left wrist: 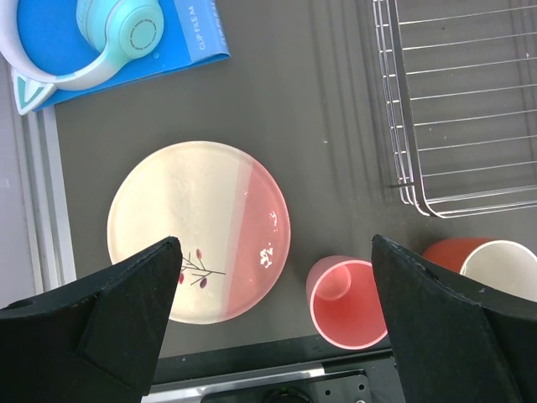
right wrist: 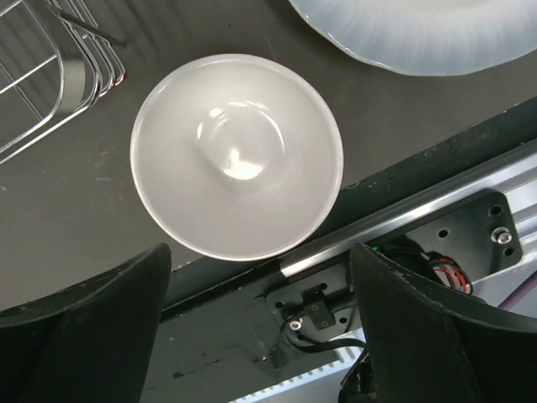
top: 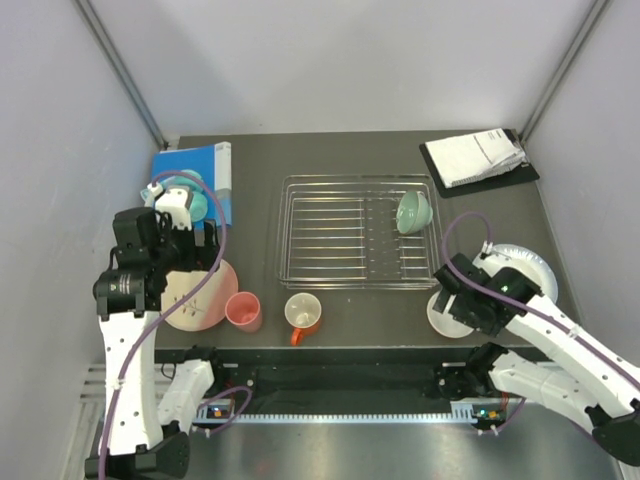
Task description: Load the mixed dishes into the dish rack
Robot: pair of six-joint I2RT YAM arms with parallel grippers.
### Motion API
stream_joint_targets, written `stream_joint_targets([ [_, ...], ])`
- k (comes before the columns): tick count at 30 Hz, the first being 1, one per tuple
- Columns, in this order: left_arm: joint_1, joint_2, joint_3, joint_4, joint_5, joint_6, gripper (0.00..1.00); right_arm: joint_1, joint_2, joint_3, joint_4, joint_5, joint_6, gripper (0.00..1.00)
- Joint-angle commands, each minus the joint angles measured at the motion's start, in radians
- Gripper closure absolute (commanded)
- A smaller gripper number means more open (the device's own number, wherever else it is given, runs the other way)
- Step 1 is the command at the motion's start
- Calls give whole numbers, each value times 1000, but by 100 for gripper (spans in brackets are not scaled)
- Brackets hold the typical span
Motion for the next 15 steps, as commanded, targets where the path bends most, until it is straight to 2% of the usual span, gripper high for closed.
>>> stream_joint_targets([
  [1, 2, -12, 42, 31, -20, 21, 1, -1, -21, 20, -35, -28, 78, 15],
  [7, 2, -14, 37, 32, -22, 34, 1, -1, 51, 9, -13, -33, 85, 15],
  [15, 2, -28, 11, 51, -42, 61, 1, 5, 171, -39, 134, -80, 7, 15],
])
